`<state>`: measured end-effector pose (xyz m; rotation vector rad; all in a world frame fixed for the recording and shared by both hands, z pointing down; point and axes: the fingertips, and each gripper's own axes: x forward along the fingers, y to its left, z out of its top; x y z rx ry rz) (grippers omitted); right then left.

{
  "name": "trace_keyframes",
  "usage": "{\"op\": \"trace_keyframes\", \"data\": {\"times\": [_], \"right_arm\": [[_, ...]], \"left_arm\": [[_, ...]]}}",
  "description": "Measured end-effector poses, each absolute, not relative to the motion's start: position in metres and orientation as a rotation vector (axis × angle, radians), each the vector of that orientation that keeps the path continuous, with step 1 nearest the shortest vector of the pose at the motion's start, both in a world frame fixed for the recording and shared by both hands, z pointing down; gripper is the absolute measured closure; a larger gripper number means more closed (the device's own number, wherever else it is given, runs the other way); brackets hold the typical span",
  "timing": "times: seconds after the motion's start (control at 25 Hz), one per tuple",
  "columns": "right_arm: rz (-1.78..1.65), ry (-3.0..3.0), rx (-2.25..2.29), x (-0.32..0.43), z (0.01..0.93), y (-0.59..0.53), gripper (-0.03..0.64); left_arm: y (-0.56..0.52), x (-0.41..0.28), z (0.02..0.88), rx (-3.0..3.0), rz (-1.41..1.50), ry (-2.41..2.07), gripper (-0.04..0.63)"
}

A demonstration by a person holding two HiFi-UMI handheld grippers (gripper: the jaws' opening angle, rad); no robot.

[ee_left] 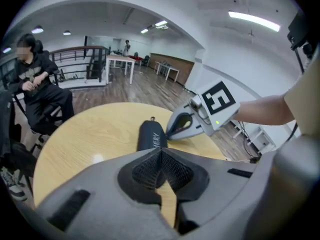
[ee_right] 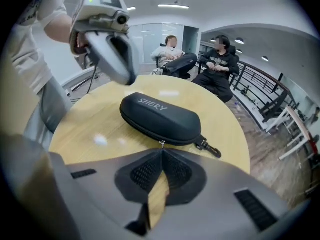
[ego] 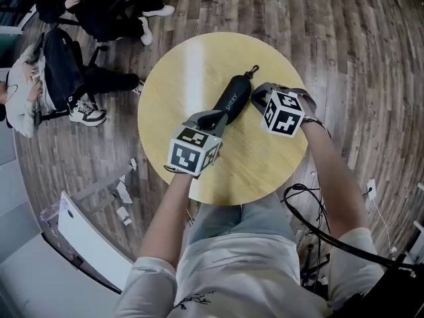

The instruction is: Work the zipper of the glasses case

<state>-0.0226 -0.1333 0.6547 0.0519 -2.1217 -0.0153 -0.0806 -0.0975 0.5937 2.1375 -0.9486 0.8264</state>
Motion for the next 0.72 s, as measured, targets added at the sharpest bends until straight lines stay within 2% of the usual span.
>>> {"op": "trace_keyframes", "data": {"times": [0.08, 0.28, 0.72], "right_arm": [[-0.017, -2.126, 0.045, -0.021, 0.655, -0.134, 0.615], [0.018, -2.163, 0.074, -0.021, 0.652, -0.134, 0.615], [0.135, -2.205, 0.122, -0.048, 0.647, -0.078, 0.615]], "left_arm": [[-0.113, -0.094, 0.589, 2.124, 0.827, -0.986, 0.589], [-0.103, -0.076, 0.610, 2.125, 0.941, -0.837, 0.589], [-0.104, -0.077, 0.613, 2.128, 0.894, -0.893, 0.589]]}}
